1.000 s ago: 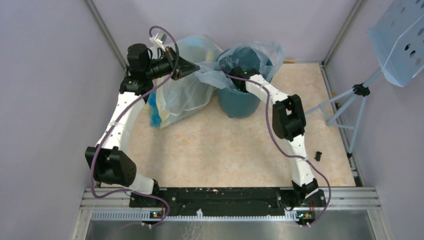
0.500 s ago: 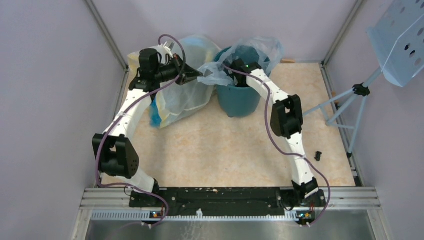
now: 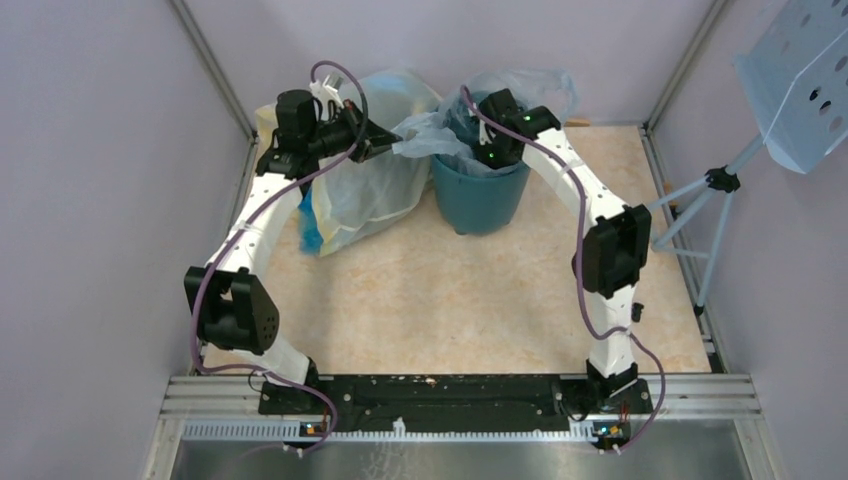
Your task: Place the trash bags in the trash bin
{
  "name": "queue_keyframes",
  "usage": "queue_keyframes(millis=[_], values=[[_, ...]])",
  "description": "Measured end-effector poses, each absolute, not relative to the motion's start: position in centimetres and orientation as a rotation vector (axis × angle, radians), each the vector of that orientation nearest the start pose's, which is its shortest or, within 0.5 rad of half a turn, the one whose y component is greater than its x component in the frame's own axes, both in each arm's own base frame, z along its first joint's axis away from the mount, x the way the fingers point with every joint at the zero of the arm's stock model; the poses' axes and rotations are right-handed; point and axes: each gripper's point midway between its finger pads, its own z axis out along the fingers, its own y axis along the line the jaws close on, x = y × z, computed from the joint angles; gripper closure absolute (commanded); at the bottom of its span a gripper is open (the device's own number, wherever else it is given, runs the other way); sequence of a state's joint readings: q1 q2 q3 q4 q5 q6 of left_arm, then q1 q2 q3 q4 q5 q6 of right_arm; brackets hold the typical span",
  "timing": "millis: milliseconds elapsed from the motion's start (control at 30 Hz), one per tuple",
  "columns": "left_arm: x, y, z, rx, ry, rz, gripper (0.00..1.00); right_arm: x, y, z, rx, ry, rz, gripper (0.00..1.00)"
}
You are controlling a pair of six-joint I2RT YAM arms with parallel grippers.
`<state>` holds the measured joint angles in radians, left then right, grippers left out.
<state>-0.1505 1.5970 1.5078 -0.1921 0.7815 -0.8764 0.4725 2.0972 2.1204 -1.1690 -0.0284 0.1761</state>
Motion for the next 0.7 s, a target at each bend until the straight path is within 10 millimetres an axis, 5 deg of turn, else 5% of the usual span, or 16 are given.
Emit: queue_keyframes(millis=[333,500,700], values=[[42.5,-20.3,34.7,-0.144,1.985,-1.373,1.00,39.4,22.4,21.9,-0.427,2.593,0.326,0.66],[42.8,-20.2,34.2,-0.155,1.997,-1.367,1.00,40.2,22.4,26.2,-0.402,2.488,0.339,0.58],[42.7,-20.2,33.3,-0.157,2.014,-1.360,1.00,40.0,20.3,29.9,-0.308,2.403,0.288,0.55]])
